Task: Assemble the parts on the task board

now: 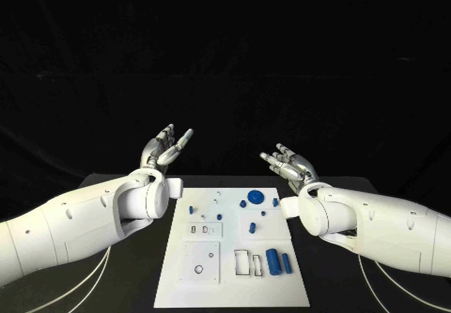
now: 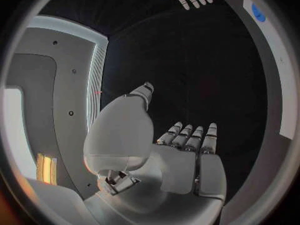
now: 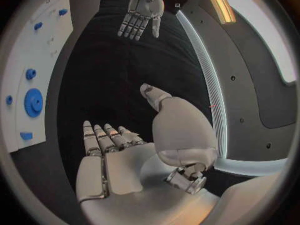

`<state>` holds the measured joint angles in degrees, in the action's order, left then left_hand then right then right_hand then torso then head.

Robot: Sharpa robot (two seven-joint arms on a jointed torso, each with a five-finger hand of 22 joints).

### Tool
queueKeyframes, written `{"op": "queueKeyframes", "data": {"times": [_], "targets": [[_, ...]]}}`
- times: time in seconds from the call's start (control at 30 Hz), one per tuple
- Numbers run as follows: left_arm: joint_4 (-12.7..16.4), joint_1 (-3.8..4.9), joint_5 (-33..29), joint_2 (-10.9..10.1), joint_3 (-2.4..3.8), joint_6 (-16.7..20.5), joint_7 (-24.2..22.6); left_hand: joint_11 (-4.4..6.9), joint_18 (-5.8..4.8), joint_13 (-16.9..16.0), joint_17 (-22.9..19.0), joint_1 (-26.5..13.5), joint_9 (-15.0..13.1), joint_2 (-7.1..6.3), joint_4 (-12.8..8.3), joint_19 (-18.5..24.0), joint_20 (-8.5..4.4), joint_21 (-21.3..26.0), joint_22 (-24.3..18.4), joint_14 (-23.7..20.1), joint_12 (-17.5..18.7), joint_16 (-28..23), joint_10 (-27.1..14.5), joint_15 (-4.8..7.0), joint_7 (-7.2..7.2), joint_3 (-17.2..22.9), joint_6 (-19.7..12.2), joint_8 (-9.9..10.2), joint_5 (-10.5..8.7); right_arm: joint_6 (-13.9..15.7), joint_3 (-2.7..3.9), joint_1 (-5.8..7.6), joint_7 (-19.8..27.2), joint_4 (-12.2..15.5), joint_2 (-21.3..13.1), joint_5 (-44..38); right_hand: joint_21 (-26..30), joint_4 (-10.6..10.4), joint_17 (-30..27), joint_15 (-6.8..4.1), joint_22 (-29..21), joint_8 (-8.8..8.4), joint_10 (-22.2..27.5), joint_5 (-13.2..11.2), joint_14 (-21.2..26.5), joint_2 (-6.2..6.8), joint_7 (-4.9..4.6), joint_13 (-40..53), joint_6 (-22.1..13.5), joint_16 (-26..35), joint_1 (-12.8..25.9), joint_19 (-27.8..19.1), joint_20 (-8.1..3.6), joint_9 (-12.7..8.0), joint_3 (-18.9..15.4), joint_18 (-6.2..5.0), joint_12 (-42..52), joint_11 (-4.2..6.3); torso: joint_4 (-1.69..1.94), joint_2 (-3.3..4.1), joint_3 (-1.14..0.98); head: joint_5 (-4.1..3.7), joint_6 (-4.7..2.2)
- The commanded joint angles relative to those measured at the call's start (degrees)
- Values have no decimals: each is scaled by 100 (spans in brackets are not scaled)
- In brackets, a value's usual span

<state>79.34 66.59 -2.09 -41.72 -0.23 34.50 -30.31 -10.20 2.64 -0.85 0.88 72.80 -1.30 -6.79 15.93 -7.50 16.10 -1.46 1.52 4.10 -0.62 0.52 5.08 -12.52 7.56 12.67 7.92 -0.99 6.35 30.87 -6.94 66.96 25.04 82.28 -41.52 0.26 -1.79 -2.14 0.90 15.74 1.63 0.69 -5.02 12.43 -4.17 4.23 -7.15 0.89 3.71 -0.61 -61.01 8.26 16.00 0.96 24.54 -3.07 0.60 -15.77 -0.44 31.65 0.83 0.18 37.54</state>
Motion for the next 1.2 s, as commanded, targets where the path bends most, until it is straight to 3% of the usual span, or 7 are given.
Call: {"op": "queueKeyframes", "data": {"times": [0.03,0.23,0.3,0.47,0.53,0.7,1.2], "targets": [[-7,10,-87,19,-1,-424,-179,-144,99,-16,44,354,-21,-28,96,-89,83,-61,30,153,-38,76,59,-130,640,41,104,-47,34,-1023,-59,73,-291,-101,43,-140,-98,187,81,76,53,92,-352,86,-362,-26,-1027,50,304,-123,-402,183,90,69,196,-103,94,-91,-2,1,2,0,1],[-7,10,-87,19,-1,-424,-179,-295,133,-51,154,591,-72,23,78,-420,78,-208,102,607,-76,250,371,-197,783,116,349,-111,17,-1237,-127,140,-353,-178,75,-155,-1124,526,459,-160,584,517,-2248,553,-2311,47,-1014,225,1598,-772,-643,2553,48,365,430,-339,485,40,-2,1,2,0,1],[259,64,50,-350,-1,-716,-94,-360,122,-82,222,780,-132,78,67,-679,79,-326,152,906,-115,388,686,-230,834,167,649,-195,-5,-486,-126,346,-241,-210,-142,-1986,-1289,709,606,-279,632,761,-3313,541,-3216,105,-994,286,2325,-1067,-749,2868,36,520,544,-446,698,121,-8,140,24,33,174],[349,100,111,-453,-1,-958,7,-481,414,-260,596,1038,-406,157,-65,-2638,56,-1159,514,2777,-545,1134,2879,-104,936,385,1986,-637,-35,-439,-124,421,-383,-254,-172,-2780,-1356,974,691,-426,600,1037,-4399,442,-4167,205,-935,282,3319,-1279,-872,3113,38,700,714,-596,754,237,-9,204,18,38,206],[399,123,171,-495,-1,-1081,54,-400,599,-295,744,1232,-530,118,-265,-3058,49,-1346,550,3614,-698,1450,3807,24,915,579,2603,-845,-29,-496,-123,466,-485,-280,-178,-3172,-1451,1019,715,-551,606,1269,-4807,977,-4579,386,-855,287,4105,-1376,-790,3392,29,838,683,-709,757,334,-7,235,18,37,223],[585,189,340,-638,0,-1348,147,-237,766,-285,808,1227,-722,-61,-516,-3478,37,-1449,491,4221,-712,1559,4630,202,795,1100,3722,-1188,-31,-672,-122,593,-757,-350,-175,-4211,-1652,1155,764,-746,650,1357,-5359,714,-5210,473,-692,291,4505,-1491,-939,3849,-120,866,721,-747,672,516,2,335,20,46,234],[1294,373,452,-1130,16,-1719,261,-142,791,-296,952,1113,-726,-271,-696,-3855,-55,-1621,497,4723,-655,1726,5128,340,757,1526,3950,-1222,-53,-1350,-111,907,-2115,-445,-21,-7616,-2940,1183,1644,-1367,1339,1342,-6231,368,-7079,827,-299,375,4996,-2363,-1043,5013,-754,950,288,-733,320,934,75,760,36,41,132]]}}
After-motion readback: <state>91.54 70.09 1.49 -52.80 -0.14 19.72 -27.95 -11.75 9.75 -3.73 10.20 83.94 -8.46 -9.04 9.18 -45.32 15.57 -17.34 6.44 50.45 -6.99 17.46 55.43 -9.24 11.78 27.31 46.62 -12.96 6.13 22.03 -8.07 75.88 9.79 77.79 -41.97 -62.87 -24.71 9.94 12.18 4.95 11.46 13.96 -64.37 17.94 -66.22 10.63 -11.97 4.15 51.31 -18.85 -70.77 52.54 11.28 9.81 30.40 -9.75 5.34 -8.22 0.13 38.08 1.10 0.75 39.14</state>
